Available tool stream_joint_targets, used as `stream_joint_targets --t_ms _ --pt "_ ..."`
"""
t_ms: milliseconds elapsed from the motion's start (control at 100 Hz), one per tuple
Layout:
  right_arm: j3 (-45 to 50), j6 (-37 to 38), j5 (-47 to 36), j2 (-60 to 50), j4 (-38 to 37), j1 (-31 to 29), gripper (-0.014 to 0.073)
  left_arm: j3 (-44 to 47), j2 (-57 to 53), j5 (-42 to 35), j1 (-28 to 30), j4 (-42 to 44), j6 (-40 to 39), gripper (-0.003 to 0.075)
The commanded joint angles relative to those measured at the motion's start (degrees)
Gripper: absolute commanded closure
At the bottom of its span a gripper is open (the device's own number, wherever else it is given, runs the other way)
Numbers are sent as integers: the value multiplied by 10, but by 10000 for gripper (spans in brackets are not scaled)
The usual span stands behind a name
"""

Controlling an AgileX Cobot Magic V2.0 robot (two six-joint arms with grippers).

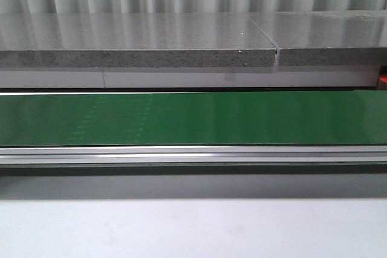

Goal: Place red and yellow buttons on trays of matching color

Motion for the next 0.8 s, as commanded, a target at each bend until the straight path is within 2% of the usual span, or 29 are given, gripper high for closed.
stream_joint_targets --t_ms 0,390,480,600,720,750,790 --pt "39 -5 -37 -65 -2 2 13 -16 0 -42 -4 -9 0 740" --pt "215 -5 -9 -245 -2 1 36 -16 0 -42 -4 -9 0 740" --pt "234 -2 -3 -269 -2 1 151 -16 0 -42 -4 -9 0 740" --pt "246 1 4 -284 -2 1 409 -16 0 -42 -4 -9 0 740" --pt "246 1 8 -285 -2 1 631 -16 0 -42 -4 -9 0 740" --pt "246 1 8 -285 -2 1 671 -16 0 -42 -4 -9 0 740" --pt "246 1 8 -285 -2 1 660 -16 0 -42 -4 -9 0 740"
